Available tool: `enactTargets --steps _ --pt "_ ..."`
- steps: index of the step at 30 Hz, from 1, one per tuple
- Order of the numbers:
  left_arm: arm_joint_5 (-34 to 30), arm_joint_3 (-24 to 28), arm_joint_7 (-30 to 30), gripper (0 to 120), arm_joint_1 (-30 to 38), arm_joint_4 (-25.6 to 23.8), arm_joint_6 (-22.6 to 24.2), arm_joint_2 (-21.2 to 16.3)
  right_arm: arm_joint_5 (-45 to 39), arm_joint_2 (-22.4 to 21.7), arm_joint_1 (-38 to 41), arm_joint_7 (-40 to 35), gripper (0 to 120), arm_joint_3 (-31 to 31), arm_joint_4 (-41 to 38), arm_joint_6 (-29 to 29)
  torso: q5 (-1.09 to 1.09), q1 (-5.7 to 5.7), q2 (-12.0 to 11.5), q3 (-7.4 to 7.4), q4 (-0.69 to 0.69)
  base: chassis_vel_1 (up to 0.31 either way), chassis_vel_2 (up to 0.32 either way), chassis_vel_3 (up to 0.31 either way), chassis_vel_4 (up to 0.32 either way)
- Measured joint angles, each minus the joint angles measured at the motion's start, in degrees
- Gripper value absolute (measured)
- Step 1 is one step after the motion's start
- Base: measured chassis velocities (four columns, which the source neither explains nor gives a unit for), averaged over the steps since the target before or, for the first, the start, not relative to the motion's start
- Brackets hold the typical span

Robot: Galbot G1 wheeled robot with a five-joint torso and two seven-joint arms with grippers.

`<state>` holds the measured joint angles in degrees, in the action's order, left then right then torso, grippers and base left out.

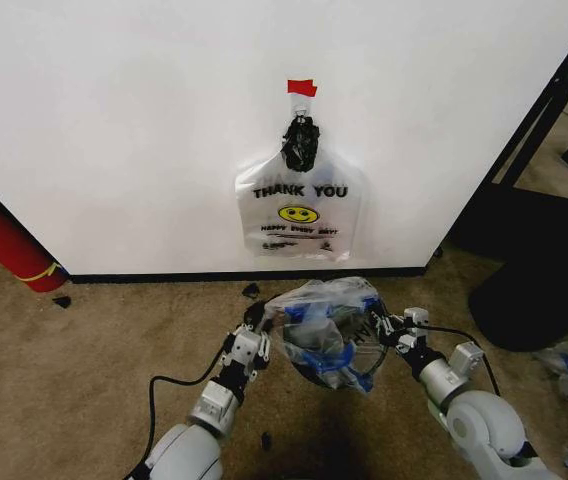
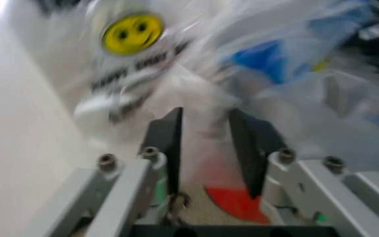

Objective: Pick up the garbage bag from the wall and place it over the trash bin.

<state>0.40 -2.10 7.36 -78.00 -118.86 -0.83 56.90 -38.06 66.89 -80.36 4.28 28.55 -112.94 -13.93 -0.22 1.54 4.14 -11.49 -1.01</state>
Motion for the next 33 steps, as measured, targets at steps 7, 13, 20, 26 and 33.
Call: enactTargets --steps 7,13,20,26,33 --pt "16.23 -3.01 -4.16 65 0.68 1.75 -12.33 -0.37 0.12 0.17 -0.5 -4.08 0 -0.37 -1.9 -1.48 0.0 0.0 0.0 0.0 0.02 0.0 0.0 0.0 0.0" --pt "24.53 -2.98 -4.5 83 3.11 2.84 -19.72 1.31 2.59 0.14 -0.88 -4.41 0 -1.09 -3.15 -1.62 0.0 0.0 0.01 0.0 0.01 0.0 0.0 0.0 0.0" --pt "32.73 -2.71 -6.9 100 5.77 4.3 -27.68 1.85 3.92 0.03 -1.09 -7.13 0 -1.81 -5.08 -3.89 0.0 0.0 0.01 0.0 0.01 0.0 0.0 0.0 0.0" --pt "37.39 -1.48 -9.74 87 8.5 6.47 -31.51 1.28 7.35 0.04 -1.16 -8.62 0 -2.73 -6.83 -5.99 0.0 0.0 0.01 0.0 0.02 0.0 0.0 0.0 0.0" --pt "39.53 -0.8 -11.85 59 10.52 8.08 -31.02 0.6 13.23 -0.1 -1.77 -8.88 0 -3.98 -9.3 -6.72 0.0 0.0 0.01 0.0 0.01 0.0 0.0 0.0 0.0"
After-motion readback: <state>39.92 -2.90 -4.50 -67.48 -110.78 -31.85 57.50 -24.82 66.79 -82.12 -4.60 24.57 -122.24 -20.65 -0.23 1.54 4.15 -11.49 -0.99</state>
